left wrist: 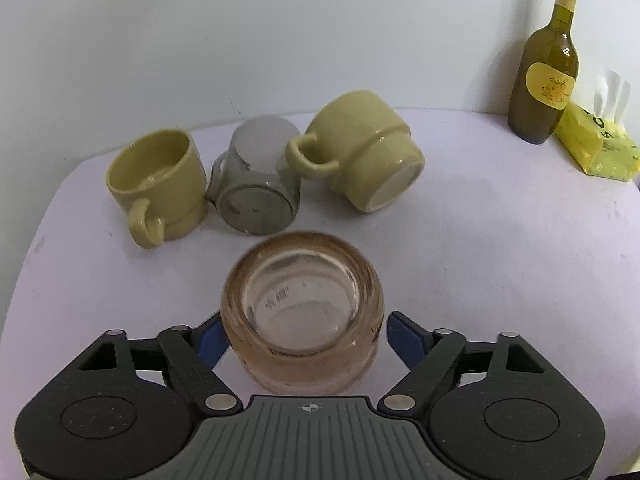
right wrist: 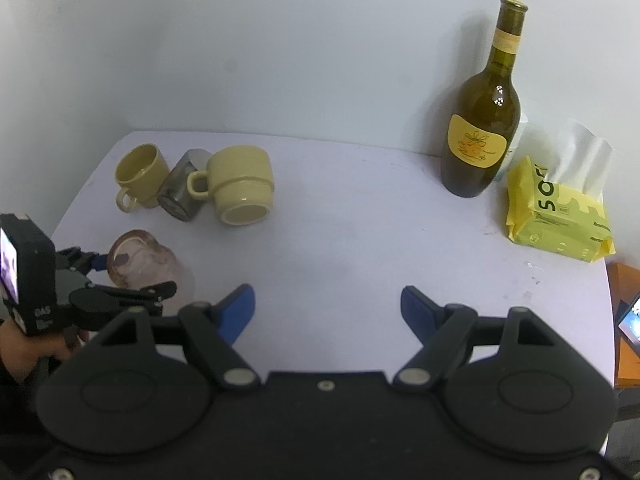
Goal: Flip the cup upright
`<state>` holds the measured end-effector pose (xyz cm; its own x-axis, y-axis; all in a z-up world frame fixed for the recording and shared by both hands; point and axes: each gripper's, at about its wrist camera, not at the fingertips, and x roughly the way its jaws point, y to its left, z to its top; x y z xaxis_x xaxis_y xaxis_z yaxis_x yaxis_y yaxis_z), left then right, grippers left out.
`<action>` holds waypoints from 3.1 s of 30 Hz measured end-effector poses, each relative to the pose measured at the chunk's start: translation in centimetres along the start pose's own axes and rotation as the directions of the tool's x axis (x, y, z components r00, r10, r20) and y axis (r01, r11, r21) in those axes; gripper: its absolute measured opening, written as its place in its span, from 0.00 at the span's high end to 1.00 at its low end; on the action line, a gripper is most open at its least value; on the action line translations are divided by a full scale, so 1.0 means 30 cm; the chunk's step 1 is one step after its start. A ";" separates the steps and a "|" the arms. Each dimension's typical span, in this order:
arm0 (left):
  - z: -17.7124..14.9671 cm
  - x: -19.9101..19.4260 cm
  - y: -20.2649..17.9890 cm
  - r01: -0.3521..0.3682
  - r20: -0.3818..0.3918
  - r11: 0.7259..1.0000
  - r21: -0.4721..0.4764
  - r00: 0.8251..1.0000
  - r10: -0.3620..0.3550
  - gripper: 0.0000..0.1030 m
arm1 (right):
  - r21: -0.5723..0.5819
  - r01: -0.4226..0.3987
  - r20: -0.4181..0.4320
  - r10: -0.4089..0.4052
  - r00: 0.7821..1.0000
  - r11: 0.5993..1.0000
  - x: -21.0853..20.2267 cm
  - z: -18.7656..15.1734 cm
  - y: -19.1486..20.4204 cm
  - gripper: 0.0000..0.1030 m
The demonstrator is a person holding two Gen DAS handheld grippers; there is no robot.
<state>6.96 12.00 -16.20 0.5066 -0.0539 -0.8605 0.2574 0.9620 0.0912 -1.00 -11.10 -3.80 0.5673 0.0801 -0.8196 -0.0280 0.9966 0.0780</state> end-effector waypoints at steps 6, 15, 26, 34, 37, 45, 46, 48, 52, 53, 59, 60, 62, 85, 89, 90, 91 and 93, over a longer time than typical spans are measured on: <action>0.037 -0.007 -0.027 0.027 -0.007 0.998 -0.062 1.000 -0.028 0.35 | -0.002 0.003 0.011 -0.003 1.000 1.000 -0.010 0.000 -0.014 0.24; 0.080 0.002 -0.164 0.022 -0.042 0.998 -0.065 0.999 -0.025 0.34 | -0.018 -0.009 0.032 0.009 0.999 1.000 -0.036 -0.011 -0.031 0.24; 0.062 -0.103 -0.185 -0.051 -0.049 0.984 -0.170 0.998 0.044 0.17 | -0.038 -0.108 -0.001 0.108 0.994 0.993 -0.027 -0.039 -0.066 0.24; -0.021 -0.357 -0.082 -0.076 -0.045 0.929 -0.361 0.997 0.064 0.00 | -0.132 -0.187 -0.057 0.181 0.982 0.973 0.007 -0.026 0.015 0.23; -0.047 -0.468 -0.005 -0.059 -0.024 0.907 -0.416 0.998 0.054 0.00 | -0.145 -0.175 -0.050 0.170 0.984 0.974 -0.017 -0.018 0.068 0.21; -0.092 -0.677 0.136 -0.119 -0.027 0.878 -0.464 0.992 0.120 0.00 | -0.078 -0.085 -0.047 0.082 0.996 0.993 -0.140 -0.031 0.257 0.02; -0.104 -0.699 0.147 -0.130 -0.034 0.877 -0.462 0.991 0.129 0.00 | -0.079 -0.075 -0.051 0.072 0.996 0.994 -0.147 -0.037 0.279 0.00; -0.132 -0.730 0.168 -0.142 -0.048 0.878 -0.457 0.990 0.135 0.00 | -0.083 -0.057 -0.054 0.053 0.997 0.995 -0.168 -0.057 0.325 0.00; -0.185 -0.760 0.207 -0.138 -0.103 0.896 -0.423 0.989 0.104 0.00 | -0.078 -0.005 -0.042 0.002 0.999 0.997 -0.222 -0.109 0.419 0.00; -0.195 -0.767 0.212 -0.142 -0.106 0.899 -0.413 0.989 0.107 0.00 | -0.072 0.001 -0.039 -0.004 0.999 0.997 -0.233 -0.123 0.436 0.00; -0.232 -0.786 0.220 -0.176 -0.143 0.922 -0.345 0.981 0.134 0.00 | -0.070 0.079 -0.025 -0.081 0.996 0.994 -0.283 -0.216 0.514 0.00; -0.236 -0.791 0.223 -0.173 -0.142 0.925 -0.339 0.981 0.132 0.00 | -0.069 0.082 -0.025 -0.084 0.996 0.994 -0.285 -0.219 0.520 0.00; -0.244 -0.800 0.230 -0.168 -0.133 0.927 -0.335 0.983 0.130 0.00 | -0.057 0.096 -0.024 -0.097 0.995 0.994 -0.295 -0.227 0.539 0.00; -0.225 -0.778 0.257 -0.141 -0.106 0.938 -0.315 0.988 0.113 0.00 | -0.057 0.072 -0.015 -0.073 0.997 0.996 -0.296 -0.197 0.652 0.00; -0.222 -0.778 0.263 -0.141 -0.103 0.939 -0.314 0.988 0.114 0.00 | -0.064 0.072 -0.015 -0.073 0.997 0.995 -0.292 -0.194 0.658 0.00; -0.224 -0.778 0.263 -0.141 -0.103 0.939 -0.314 0.988 0.114 0.00 | -0.065 0.072 -0.015 -0.073 0.997 0.995 -0.291 -0.194 0.658 0.00; -0.222 -0.778 0.261 -0.141 -0.102 0.939 -0.315 0.988 0.115 0.00 | -0.065 0.072 -0.015 -0.073 0.997 0.995 -0.289 -0.193 0.658 0.00; -0.223 -0.778 0.261 -0.139 -0.102 0.939 -0.316 0.988 0.112 0.00 | -0.065 0.073 -0.016 -0.074 0.997 0.995 -0.289 -0.193 0.657 0.00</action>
<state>-8.34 22.59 1.23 0.4459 0.0820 -0.8913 -0.0889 0.9949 0.0470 -11.22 7.98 1.55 0.5549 0.0063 -0.8319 -0.0399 0.9990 -0.0191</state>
